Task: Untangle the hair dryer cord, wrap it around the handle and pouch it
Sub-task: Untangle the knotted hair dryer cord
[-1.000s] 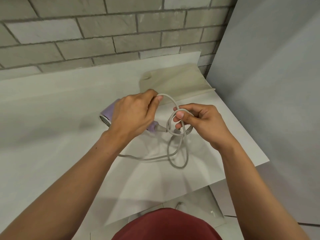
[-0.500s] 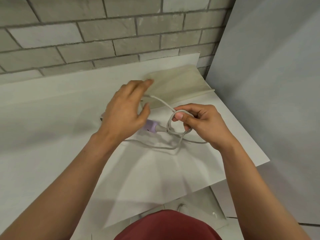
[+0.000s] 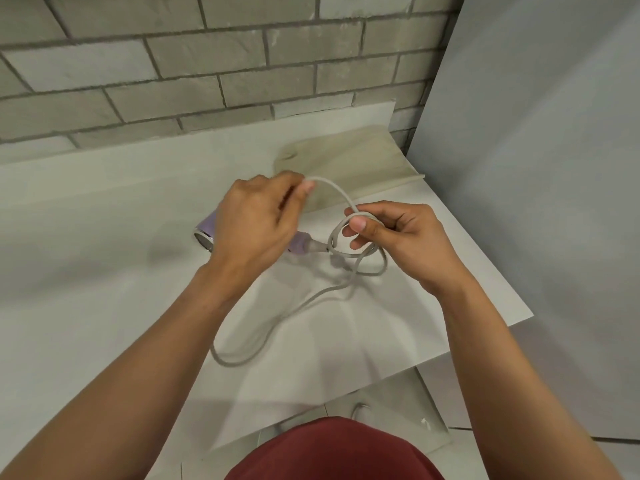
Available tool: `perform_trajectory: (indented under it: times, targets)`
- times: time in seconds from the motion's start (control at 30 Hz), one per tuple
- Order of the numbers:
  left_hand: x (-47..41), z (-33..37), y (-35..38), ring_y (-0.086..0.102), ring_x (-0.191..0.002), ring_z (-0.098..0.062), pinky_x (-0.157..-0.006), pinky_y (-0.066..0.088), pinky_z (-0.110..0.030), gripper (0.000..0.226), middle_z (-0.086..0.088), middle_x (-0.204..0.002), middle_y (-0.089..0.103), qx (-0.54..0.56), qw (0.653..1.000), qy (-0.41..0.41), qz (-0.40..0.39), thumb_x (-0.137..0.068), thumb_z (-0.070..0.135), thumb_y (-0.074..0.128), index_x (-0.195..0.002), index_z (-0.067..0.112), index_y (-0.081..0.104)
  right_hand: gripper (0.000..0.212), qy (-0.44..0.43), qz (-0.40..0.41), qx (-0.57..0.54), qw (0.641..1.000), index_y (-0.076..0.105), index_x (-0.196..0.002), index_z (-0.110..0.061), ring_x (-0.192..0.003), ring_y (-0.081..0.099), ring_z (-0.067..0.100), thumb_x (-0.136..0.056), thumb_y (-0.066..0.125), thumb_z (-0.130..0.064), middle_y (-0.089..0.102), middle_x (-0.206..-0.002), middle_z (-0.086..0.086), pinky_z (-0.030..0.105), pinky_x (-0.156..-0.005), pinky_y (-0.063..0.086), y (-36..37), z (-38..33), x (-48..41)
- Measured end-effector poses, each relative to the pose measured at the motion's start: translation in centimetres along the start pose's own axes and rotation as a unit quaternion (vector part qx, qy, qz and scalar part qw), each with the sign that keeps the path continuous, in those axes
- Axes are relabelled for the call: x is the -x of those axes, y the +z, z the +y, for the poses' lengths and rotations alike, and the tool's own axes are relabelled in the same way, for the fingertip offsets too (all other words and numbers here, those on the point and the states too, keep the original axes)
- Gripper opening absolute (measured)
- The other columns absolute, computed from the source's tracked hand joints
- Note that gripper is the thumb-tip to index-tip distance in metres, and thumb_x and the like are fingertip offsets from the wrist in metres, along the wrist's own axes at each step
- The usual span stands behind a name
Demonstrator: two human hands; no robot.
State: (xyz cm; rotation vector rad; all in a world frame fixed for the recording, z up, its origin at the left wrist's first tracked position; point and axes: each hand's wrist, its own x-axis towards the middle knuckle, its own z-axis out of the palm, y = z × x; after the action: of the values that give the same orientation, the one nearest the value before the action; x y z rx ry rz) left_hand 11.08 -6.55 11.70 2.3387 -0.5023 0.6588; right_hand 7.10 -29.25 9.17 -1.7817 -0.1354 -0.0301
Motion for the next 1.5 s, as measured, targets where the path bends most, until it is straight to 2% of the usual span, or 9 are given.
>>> perform_trajectory:
  times: [0.23,0.43,0.57,0.7,0.83,1.07,1.27,1.37,1.5]
  targets:
    - [-0.4,-2.1,-1.6,0.066,-0.078,-0.02,-0.072,0.054,-0.041,0.026,0.002,-0.076,0.07,0.039,0.989,-0.129,-0.062,-0.104,0.043,0.053,-0.098,0.024,0.069,0.01,-0.01,0.003,0.017,1.0,0.082,-0.103,-0.035,-0.061,0.066,0.015,-0.097,0.074,-0.035,0.079,-0.09,-0.002,0.023,-0.066,0.056,0.0,0.4,-0.3]
    - [-0.5,-2.1,-1.2,0.054,-0.125,-0.03,-0.106,0.041,-0.042,0.058,-0.006,-0.139,0.058,-0.062,0.984,0.078,-0.145,-0.097,0.033,0.067,-0.151,0.019,0.049,0.014,-0.009,-0.032,0.013,0.999,0.082,-0.105,-0.036,-0.058,0.058,0.015,-0.094,0.074,-0.039,0.079,-0.09,-0.002,0.028,-0.065,0.056,0.3,0.3,-0.6]
    - [-1.1,-0.4,-0.1,0.062,-0.113,-0.029,-0.103,0.041,-0.04,0.036,-0.001,-0.119,0.07,-0.102,0.953,0.184,-0.217,-0.104,0.039,0.055,-0.133,0.019,0.066,0.014,-0.012,-0.036,0.02,0.999,0.082,-0.105,-0.036,-0.058,0.059,0.015,-0.093,0.075,-0.04,0.079,-0.09,-0.002,0.03,-0.065,0.057,0.4,-0.2,-1.0]
    - [-0.9,0.3,0.3,0.066,-0.083,-0.032,-0.087,0.046,-0.042,0.037,-0.002,-0.085,0.073,-0.102,0.97,0.178,-0.129,-0.108,0.039,0.046,-0.104,0.015,0.074,0.014,-0.01,-0.018,0.018,1.0,0.082,-0.105,-0.032,-0.067,0.073,0.018,-0.096,0.074,-0.039,0.081,-0.096,-0.001,0.025,-0.07,0.057,0.0,-0.4,-1.1]
    - [-1.0,0.0,0.0,0.066,-0.073,-0.03,-0.075,0.05,-0.038,0.027,-0.001,-0.073,0.072,-0.033,0.997,0.062,-0.025,-0.105,0.034,0.057,-0.098,0.014,0.073,0.012,0.004,0.013,0.014,1.0,0.082,-0.102,-0.031,-0.082,0.08,0.022,-0.097,0.073,-0.037,0.081,-0.099,-0.002,0.036,-0.081,0.06,-0.5,-0.1,-1.3]
    - [-1.3,-1.1,-1.2,0.067,-0.08,-0.008,-0.07,0.052,-0.028,0.023,0.013,-0.078,0.072,0.09,0.988,-0.12,-0.044,-0.105,0.042,0.054,-0.099,0.027,0.071,0.015,0.001,0.027,0.019,0.999,0.081,-0.102,-0.033,-0.075,0.076,0.018,-0.096,0.072,-0.043,0.081,-0.096,-0.003,0.047,-0.078,0.059,-0.1,0.1,-1.8]
    - [-1.4,-1.9,-1.2,0.059,-0.112,-0.028,-0.098,0.045,-0.042,0.053,-0.005,-0.132,0.06,-0.049,0.99,0.076,-0.107,-0.099,0.03,0.064,-0.149,0.019,0.05,0.014,0.0,-0.008,0.017,1.0,0.081,-0.102,-0.031,-0.068,0.071,0.015,-0.096,0.073,-0.041,0.08,-0.093,-0.002,0.028,-0.069,0.055,0.0,0.2,-1.7]
    - [-1.5,-0.8,-0.5,0.06,-0.112,-0.03,-0.095,0.043,-0.042,0.045,-0.006,-0.125,0.064,-0.102,0.964,0.178,-0.169,-0.102,0.036,0.06,-0.143,0.019,0.058,0.011,-0.011,-0.024,0.003,1.0,0.082,-0.102,-0.029,-0.066,0.07,0.016,-0.097,0.074,-0.035,0.08,-0.09,-0.001,0.021,-0.068,0.054,0.3,-0.2,-1.8]
    - [-1.5,0.1,0.4,0.065,-0.092,-0.026,-0.077,0.044,-0.034,0.028,0.0,-0.097,0.067,-0.078,0.976,0.156,-0.127,-0.105,0.039,0.054,-0.116,0.02,0.072,0.012,-0.004,-0.024,-0.006,1.0,0.082,-0.102,-0.027,-0.079,0.078,0.019,-0.098,0.073,-0.034,0.081,-0.095,0.0,0.026,-0.078,0.06,0.3,-0.3,-1.7]
